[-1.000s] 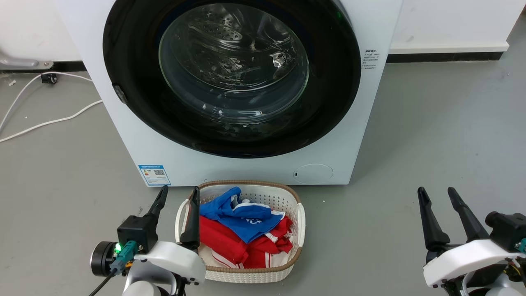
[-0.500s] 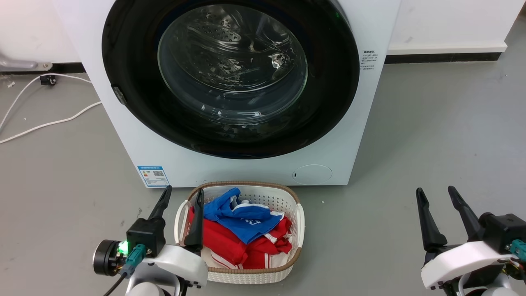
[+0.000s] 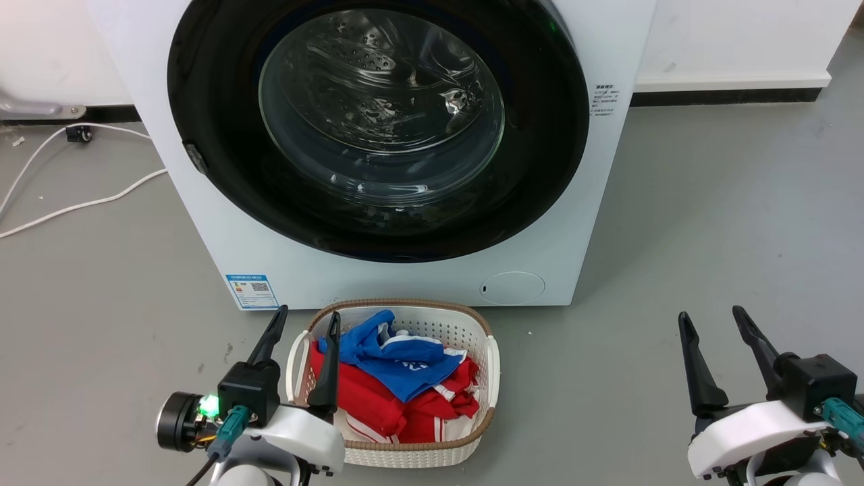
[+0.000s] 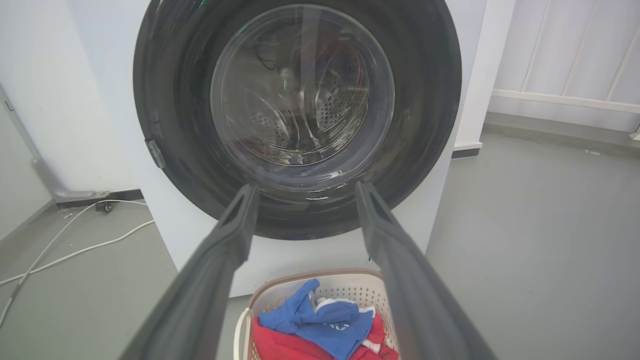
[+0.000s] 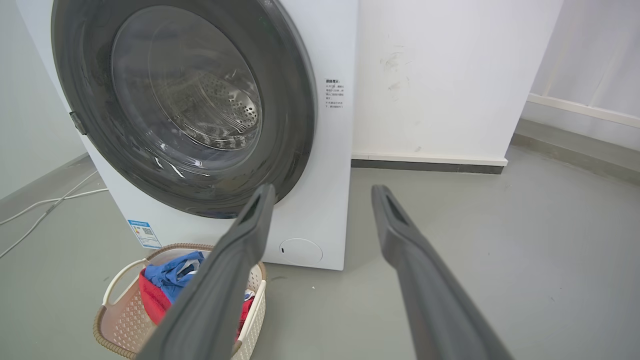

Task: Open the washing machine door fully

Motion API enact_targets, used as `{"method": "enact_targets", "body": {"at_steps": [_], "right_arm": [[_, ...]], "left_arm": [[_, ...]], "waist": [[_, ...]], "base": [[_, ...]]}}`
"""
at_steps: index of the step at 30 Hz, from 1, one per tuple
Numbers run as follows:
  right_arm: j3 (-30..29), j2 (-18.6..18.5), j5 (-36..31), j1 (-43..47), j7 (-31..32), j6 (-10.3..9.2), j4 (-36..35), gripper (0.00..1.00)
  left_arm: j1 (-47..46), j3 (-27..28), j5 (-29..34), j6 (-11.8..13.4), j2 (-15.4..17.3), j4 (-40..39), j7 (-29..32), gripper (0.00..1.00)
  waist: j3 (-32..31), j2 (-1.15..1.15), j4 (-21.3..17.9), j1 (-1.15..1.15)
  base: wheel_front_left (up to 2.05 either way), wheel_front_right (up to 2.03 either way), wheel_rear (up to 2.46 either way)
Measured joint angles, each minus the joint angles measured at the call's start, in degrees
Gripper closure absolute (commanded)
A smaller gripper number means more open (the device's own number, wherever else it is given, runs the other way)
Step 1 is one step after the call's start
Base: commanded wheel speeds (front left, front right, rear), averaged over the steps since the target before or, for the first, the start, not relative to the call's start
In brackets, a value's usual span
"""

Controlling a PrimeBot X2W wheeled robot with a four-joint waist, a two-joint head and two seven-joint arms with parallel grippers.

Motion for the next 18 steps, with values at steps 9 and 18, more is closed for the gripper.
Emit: {"method": "enact_targets", "body": {"at_steps": [9,18], "right_arm": [[-0.7,0.7,0.5,-0.1,-0.9,0.07,0.9,0.00],[-0.6,0.8,0.8,-0.2,-1.1,0.08,1.2,0.00]], "left_arm": [[0.0,1.2,0.0,-1.3,-0.9,0.7,-0.3,0.00],[0.5,2.2,0.1,-2.1,-1.5,1.2,-0.3,0.00]], "waist": [[-0.2,0.00,0.0,0.00],[-0.4,0.00,0.1,0.00]], "base": [[0.00,0.00,0.00],[0.00,0.00,0.00]]}}
